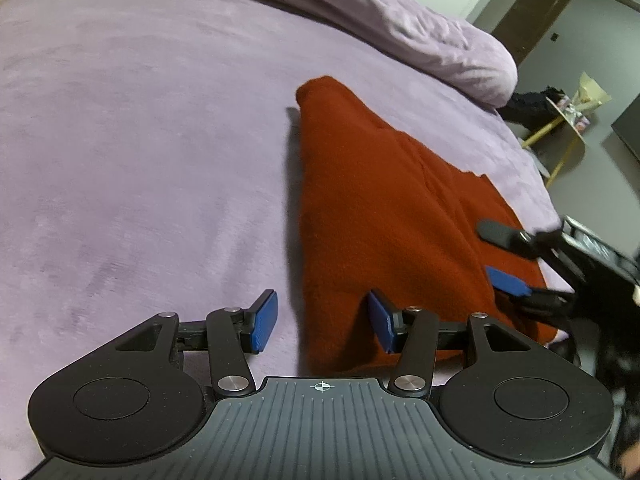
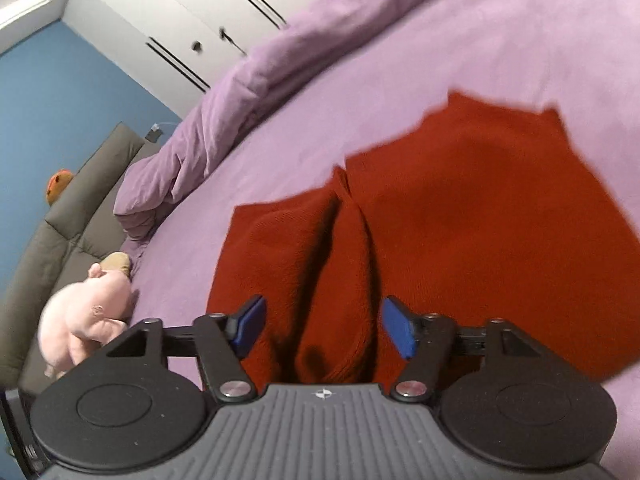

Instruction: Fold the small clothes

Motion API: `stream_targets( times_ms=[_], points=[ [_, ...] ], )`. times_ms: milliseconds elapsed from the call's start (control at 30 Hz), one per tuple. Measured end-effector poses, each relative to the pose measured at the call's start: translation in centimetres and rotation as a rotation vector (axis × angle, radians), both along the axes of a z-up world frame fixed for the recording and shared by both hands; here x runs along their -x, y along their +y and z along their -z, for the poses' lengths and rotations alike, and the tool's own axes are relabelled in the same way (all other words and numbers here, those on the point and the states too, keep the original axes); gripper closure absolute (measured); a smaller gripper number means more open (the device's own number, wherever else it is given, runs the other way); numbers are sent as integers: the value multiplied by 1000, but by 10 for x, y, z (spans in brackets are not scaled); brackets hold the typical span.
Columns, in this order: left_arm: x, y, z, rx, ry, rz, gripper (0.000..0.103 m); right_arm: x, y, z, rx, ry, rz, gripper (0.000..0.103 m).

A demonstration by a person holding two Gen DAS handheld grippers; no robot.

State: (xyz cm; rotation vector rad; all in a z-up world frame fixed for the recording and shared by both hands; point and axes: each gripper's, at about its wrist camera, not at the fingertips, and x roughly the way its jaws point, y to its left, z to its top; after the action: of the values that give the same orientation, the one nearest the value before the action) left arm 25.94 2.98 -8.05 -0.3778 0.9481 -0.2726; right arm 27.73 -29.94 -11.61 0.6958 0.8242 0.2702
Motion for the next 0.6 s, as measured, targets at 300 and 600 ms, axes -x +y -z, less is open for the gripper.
stream_targets(
  times_ms=[300, 600],
  points=[
    [1, -13, 1, -40, -16, 35, 47, -37, 37, 6, -154, -3, -125, 47],
    [30, -34, -14, -115, -59, 87, 44, -17, 114, -41, 575, -235, -181, 92]
  ],
)
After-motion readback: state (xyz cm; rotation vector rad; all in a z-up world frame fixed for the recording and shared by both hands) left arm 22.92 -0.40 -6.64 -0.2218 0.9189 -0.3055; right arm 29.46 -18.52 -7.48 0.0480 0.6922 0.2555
